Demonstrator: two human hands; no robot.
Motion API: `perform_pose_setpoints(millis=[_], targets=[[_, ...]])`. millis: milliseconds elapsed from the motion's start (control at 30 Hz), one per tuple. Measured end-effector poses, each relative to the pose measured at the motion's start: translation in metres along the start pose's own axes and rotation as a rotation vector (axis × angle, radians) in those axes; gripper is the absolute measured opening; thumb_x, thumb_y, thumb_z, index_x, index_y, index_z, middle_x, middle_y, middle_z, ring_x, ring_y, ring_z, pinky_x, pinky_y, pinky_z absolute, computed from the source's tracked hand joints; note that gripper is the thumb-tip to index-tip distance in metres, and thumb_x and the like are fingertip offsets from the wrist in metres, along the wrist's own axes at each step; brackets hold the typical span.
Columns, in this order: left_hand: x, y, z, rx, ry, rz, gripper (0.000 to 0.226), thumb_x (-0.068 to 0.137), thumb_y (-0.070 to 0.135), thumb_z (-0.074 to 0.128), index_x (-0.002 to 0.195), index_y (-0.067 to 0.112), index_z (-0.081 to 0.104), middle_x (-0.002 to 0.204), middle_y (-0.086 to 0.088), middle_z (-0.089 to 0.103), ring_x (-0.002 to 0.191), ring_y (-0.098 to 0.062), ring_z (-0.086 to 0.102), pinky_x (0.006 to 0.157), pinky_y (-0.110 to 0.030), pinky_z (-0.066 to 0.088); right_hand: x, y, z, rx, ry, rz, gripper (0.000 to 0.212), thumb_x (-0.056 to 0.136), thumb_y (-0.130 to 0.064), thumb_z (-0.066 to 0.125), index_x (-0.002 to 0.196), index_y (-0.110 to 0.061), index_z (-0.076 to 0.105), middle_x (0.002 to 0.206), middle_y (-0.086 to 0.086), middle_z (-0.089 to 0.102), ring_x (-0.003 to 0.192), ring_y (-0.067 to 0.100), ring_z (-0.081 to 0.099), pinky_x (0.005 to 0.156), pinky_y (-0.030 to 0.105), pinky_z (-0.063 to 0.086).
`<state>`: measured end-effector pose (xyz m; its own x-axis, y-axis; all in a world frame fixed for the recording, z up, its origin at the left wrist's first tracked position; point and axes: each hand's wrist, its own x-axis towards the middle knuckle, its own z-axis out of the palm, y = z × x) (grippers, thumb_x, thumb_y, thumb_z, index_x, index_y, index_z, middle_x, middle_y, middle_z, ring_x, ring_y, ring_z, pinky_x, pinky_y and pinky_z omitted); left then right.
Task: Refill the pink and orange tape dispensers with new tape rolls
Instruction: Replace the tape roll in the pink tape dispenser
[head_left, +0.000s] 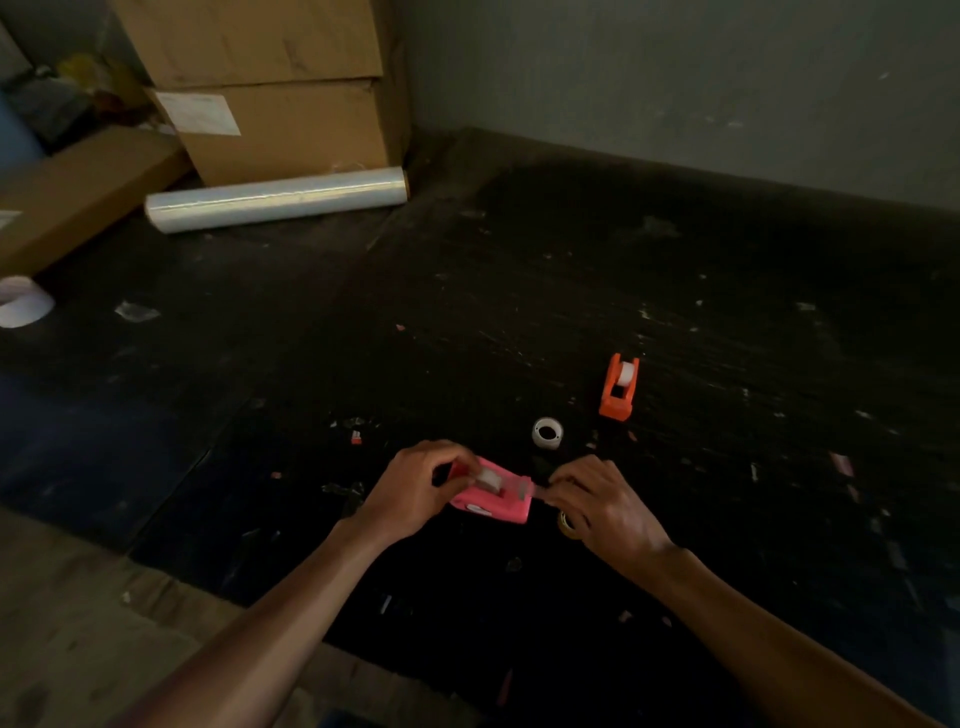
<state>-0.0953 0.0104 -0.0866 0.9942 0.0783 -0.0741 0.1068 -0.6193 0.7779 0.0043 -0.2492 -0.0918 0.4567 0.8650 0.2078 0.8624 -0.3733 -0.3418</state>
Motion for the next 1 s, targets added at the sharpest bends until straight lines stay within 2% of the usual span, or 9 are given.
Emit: perform_pose_setpoints(millis=[133,300,467,533,633,733,800,900,1000], targets=[[-0.001,-0.001,0.001,-0.039,0.011,-0.004,0.02,0.087,0.017,0.071,0.1,0.032,0.07,0.106,0.019,0.067,0.107,0.001,0.06,0.095,-0.025,0.047,-0.005,0.003,0.005,-0.037,-0.033,0.016,0.028,0.082,-0.018,0.07,0.108,-0.028,0.068,0.112,0.0,0.064,0.103,0.018,0.06,0.081,0.03,0.047],[-0.002,0.0,0.003,-0.058,0.012,-0.02,0.023,0.087,0.015,0.071,0.1,0.034,0.069,0.109,0.019,0.066,0.11,0.002,0.059,0.097,-0.023,0.045,-0.002,-0.002,0.011,-0.084,-0.043,0.035,0.023,0.088,-0.034,0.055,0.105,-0.03,0.07,0.114,-0.002,0.063,0.108,0.018,0.057,0.083,0.033,0.048],[-0.005,0.002,0.007,-0.085,0.051,-0.034,0.022,0.087,0.012,0.07,0.1,0.03,0.07,0.11,0.016,0.068,0.109,0.001,0.06,0.1,-0.028,0.048,0.001,-0.007,0.022,-0.092,-0.014,0.067,0.016,0.086,-0.03,0.064,0.101,-0.031,0.072,0.11,-0.004,0.063,0.106,0.018,0.055,0.082,0.035,0.048],[-0.007,0.001,0.009,-0.095,0.062,-0.034,0.021,0.088,0.013,0.07,0.102,0.028,0.071,0.112,0.016,0.068,0.109,0.001,0.06,0.101,-0.03,0.048,0.001,-0.007,0.022,-0.097,-0.013,0.084,0.017,0.086,-0.032,0.066,0.103,-0.033,0.071,0.111,-0.006,0.062,0.109,0.018,0.054,0.086,0.034,0.044],[-0.01,-0.002,0.012,-0.134,0.074,-0.033,0.023,0.091,0.012,0.066,0.105,0.029,0.07,0.116,0.017,0.067,0.114,0.001,0.058,0.104,-0.032,0.047,0.0,-0.005,0.015,-0.061,-0.112,0.127,0.027,0.09,-0.04,0.06,0.116,-0.037,0.066,0.125,-0.01,0.054,0.124,0.014,0.041,0.098,0.034,0.031],[-0.015,-0.005,0.012,-0.172,0.051,-0.038,0.029,0.095,0.009,0.058,0.113,0.029,0.069,0.124,0.017,0.065,0.12,0.001,0.055,0.106,-0.032,0.045,0.0,-0.002,0.008,-0.042,-0.169,0.155,0.032,0.092,-0.042,0.056,0.123,-0.037,0.063,0.133,-0.01,0.048,0.131,0.013,0.031,0.104,0.035,0.022],[-0.02,-0.006,0.012,-0.169,0.06,-0.004,0.034,0.096,0.011,0.057,0.123,0.03,0.065,0.131,0.019,0.061,0.126,0.003,0.051,0.109,-0.03,0.041,0.002,0.0,0.005,-0.015,-0.1,0.202,0.028,0.094,-0.038,0.055,0.12,-0.036,0.064,0.13,-0.009,0.05,0.13,0.013,0.033,0.103,0.034,0.022],[-0.026,-0.012,0.012,-0.102,0.135,0.014,0.045,0.096,0.017,0.057,0.138,0.033,0.051,0.144,0.02,0.047,0.138,0.003,0.037,0.115,-0.03,0.033,0.013,-0.002,-0.001,0.071,-0.002,0.259,0.028,0.096,-0.032,0.053,0.123,-0.032,0.061,0.128,-0.008,0.053,0.125,0.008,0.04,0.103,0.032,0.03],[-0.023,-0.026,0.011,0.067,0.249,-0.089,0.055,0.097,0.018,0.053,0.148,0.031,0.035,0.155,0.01,0.036,0.147,-0.008,0.023,0.119,-0.041,0.026,0.03,-0.016,-0.004,0.185,-0.061,0.223,0.04,0.097,-0.036,0.053,0.136,-0.028,0.051,0.138,-0.005,0.05,0.129,0.007,0.04,0.109,0.035,0.036]])
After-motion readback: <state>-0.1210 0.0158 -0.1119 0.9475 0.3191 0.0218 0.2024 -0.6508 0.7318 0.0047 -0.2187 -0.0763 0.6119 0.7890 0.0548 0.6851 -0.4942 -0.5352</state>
